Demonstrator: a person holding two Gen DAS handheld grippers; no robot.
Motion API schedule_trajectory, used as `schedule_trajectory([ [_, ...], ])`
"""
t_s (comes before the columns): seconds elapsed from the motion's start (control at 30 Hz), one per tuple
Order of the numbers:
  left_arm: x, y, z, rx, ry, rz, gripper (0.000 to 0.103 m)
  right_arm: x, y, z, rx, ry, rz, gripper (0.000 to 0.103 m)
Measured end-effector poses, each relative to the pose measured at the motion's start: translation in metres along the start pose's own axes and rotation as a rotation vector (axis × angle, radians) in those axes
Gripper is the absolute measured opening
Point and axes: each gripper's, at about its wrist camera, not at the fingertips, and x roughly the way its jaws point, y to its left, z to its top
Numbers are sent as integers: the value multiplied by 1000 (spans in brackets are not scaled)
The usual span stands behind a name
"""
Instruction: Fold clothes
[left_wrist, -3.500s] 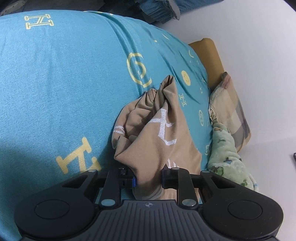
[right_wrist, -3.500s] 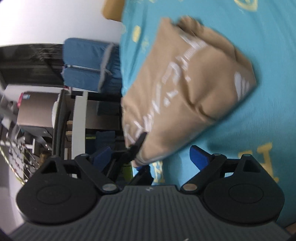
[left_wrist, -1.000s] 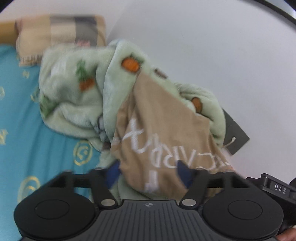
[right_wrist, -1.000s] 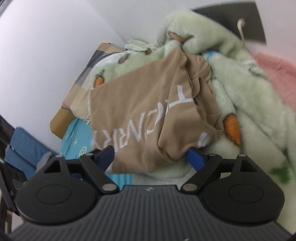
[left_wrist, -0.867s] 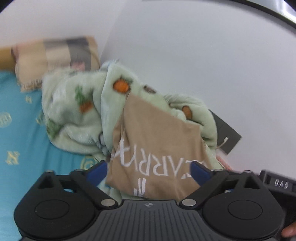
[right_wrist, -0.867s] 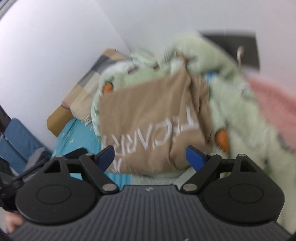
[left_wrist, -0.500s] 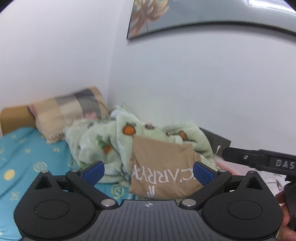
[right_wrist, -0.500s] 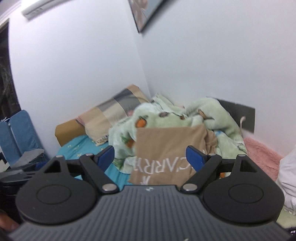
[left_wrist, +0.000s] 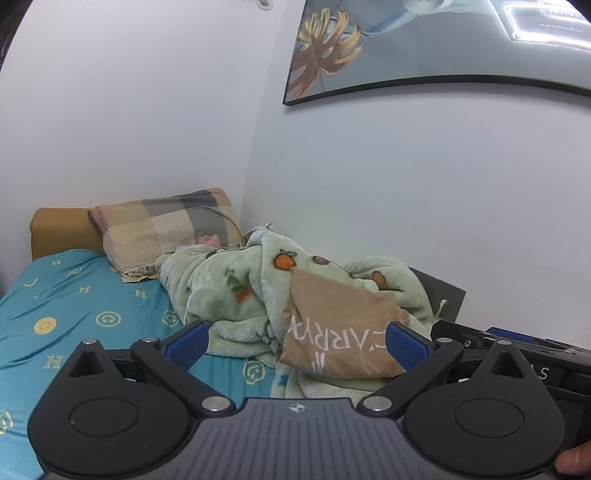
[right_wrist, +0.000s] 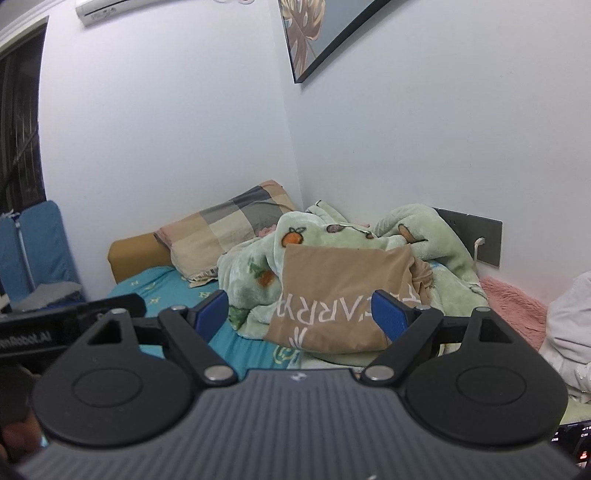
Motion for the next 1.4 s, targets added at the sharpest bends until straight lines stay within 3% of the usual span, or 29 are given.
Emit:
schedule_trajectory([
  [0.5, 4, -3, -11, 44, 5, 27, 103, 11, 4, -15, -18, 19, -18, 86],
  [1.4, -11, 3, -7, 30, -18, 35, 103, 4, 13, -13, -38, 14, -42, 86],
])
